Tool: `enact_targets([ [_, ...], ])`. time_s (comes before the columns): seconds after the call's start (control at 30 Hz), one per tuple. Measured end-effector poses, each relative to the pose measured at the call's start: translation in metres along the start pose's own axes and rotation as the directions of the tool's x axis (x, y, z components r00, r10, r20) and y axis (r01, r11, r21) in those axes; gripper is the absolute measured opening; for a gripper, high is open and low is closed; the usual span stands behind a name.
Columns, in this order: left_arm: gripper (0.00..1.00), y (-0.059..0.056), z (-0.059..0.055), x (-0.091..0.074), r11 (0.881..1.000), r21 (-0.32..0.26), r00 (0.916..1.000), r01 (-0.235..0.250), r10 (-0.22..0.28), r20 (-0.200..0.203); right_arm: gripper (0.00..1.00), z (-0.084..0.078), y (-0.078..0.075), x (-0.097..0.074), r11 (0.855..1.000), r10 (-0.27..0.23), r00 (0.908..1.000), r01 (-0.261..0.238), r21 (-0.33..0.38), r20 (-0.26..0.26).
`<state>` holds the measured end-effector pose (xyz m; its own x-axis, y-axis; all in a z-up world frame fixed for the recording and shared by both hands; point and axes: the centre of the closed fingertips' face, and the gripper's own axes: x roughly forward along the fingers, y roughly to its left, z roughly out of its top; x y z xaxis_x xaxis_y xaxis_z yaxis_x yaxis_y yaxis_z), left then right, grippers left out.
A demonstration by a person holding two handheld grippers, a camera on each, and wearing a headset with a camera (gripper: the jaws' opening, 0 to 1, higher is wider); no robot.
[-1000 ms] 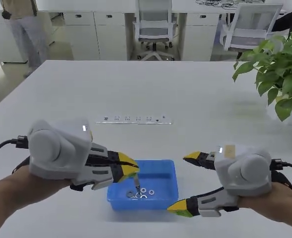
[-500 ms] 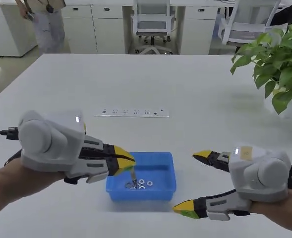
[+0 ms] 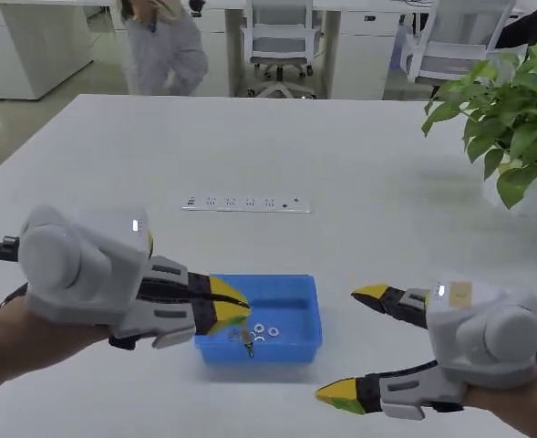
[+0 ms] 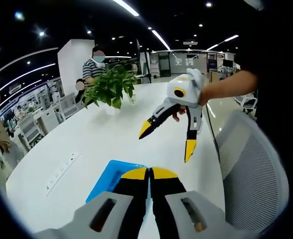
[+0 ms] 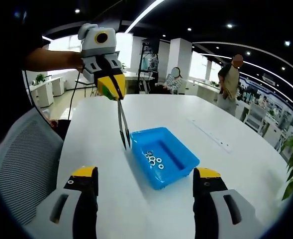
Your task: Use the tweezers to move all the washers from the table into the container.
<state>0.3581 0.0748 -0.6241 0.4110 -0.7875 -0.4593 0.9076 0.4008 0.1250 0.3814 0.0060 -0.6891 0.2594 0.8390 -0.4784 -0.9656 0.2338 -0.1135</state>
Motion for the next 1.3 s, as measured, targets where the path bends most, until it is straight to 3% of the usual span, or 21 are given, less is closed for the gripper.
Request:
enact_targets([
  [0.33, 0.04, -0.022, 0.002, 0.004, 0.999, 0.007, 0.9989, 0.044, -0.044, 0.015, 0.57, 0.002, 0.031, 0.007, 0.995, 0.094, 0.9956, -0.093, -0.042, 0.005],
  [0.63, 0.04, -0.037, 0.005, 0.01, 0.996, 0.027, 0.9957, 0.087, -0.087, 0.029, 0.41, 0.008, 0.058, 0.019, 0.978, 0.185, 0.9827, -0.185, -0.1, -0.002],
  [1.03, 0.04, -0.046, 0.013, 0.011, 0.992, 0.035, 0.9904, 0.119, -0.121, 0.068, 0.27, 0.013, 0.077, 0.038, 0.949, 0.265, 0.9642, -0.263, -0.174, -0.011],
  [1.3, 0.04, -0.054, 0.013, 0.01, 0.99, 0.017, 0.9871, 0.138, -0.139, 0.08, 0.14, 0.014, 0.081, 0.042, 0.94, 0.287, 0.9578, -0.284, -0.19, -0.008],
])
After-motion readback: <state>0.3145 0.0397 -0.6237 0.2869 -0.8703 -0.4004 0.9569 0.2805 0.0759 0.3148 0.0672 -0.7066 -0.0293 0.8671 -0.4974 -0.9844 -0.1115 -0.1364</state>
